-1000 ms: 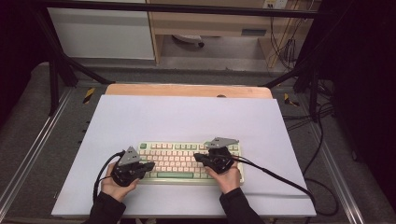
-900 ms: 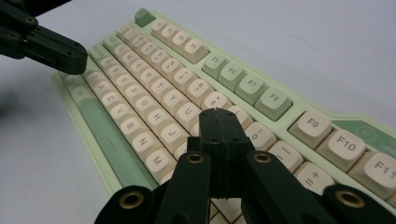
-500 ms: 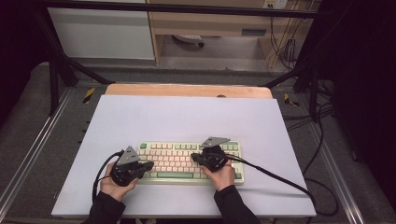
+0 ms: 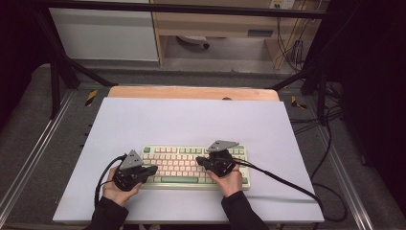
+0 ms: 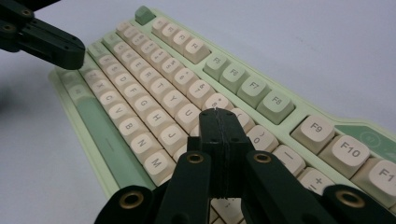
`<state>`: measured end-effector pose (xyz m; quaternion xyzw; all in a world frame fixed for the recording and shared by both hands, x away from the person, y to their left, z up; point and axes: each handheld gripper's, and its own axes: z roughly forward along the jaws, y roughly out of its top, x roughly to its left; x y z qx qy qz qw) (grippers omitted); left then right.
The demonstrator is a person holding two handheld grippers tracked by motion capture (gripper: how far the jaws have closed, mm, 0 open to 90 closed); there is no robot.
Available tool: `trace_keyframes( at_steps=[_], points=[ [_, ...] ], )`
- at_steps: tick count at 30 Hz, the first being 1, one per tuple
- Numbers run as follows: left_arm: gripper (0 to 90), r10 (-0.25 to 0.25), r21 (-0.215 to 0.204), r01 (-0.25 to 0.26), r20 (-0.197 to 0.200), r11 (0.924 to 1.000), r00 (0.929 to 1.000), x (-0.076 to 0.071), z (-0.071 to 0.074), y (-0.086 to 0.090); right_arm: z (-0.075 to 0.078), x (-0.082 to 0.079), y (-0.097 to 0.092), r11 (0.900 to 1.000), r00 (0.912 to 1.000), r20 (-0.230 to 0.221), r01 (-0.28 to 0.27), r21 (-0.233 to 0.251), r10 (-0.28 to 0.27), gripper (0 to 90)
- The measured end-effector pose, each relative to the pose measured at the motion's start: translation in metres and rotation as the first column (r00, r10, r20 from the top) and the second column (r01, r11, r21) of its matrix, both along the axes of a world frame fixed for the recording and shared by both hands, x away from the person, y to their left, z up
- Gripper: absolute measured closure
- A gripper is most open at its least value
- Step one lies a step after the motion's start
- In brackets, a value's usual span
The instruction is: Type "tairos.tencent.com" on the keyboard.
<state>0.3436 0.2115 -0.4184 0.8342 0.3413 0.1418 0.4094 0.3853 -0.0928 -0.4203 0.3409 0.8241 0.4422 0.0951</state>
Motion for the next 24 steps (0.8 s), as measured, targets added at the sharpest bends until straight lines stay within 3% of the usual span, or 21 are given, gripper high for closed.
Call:
trace_keyframes(
  at_steps=[9, 24],
  points=[
    [89.1, 0.000, 0.002, 0.000, -0.004, 1.0000, 1.0000, 0.001, -0.001, 0.000, 0.008, -0.010, -0.001, 0.9991, 0.9995, 0.014, -0.028, 0.030, 0.028, 90.0],
    [89.1, 0.000, 0.000, 0.000, -0.001, 1.0000, 1.0000, 0.000, 0.000, 0.000, 0.000, -0.018, 0.014, 0.9963, 0.9967, -0.001, -0.081, 0.029, 0.081, 90.0]
  ],
)
